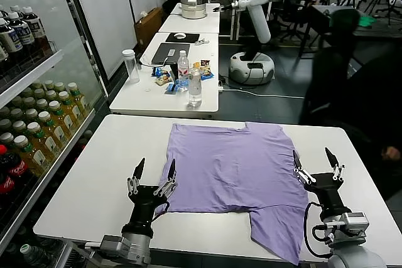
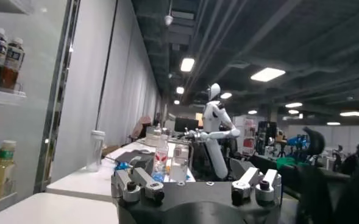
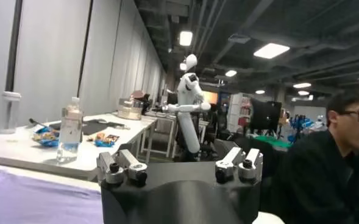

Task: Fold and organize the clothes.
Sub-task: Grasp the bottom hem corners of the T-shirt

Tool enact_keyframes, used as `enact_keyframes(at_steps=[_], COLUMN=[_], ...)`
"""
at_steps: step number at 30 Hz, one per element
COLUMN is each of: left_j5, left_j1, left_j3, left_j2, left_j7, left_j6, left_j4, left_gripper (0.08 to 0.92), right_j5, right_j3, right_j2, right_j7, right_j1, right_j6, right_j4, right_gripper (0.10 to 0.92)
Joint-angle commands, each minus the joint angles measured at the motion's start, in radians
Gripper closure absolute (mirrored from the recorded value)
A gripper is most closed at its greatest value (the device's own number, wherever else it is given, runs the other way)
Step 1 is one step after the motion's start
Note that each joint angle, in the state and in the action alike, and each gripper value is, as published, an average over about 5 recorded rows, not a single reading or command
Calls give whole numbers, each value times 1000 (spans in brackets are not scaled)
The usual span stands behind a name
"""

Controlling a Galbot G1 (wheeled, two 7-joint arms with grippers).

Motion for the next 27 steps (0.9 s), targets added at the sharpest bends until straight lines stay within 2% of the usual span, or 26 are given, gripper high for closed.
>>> enact_keyframes(at_steps=[1, 7, 18, 27], left_j5=[-60, -80, -60, -73], left_j1=[-41, -59, -58, -54], left_j3=[3, 7, 32, 34], left_j2=[28, 58, 78, 78], left_j7=[-63, -110, -144, -166], left_j6=[322, 466, 467, 466], left_j4=[35, 90, 145, 140], left_gripper=[177, 177, 177, 177], right_j5=[-16, -13, -8, -20], right_j3=[-8, -8, -60, -65], right_j2=[0, 1, 42, 50], right_j7=[-9, -16, -22, -30], right_j1=[-54, -145, -324, -412], right_j6=[-180, -232, -219, -189], right_j4=[-2, 38, 96, 107], right_gripper=[203, 203, 203, 203])
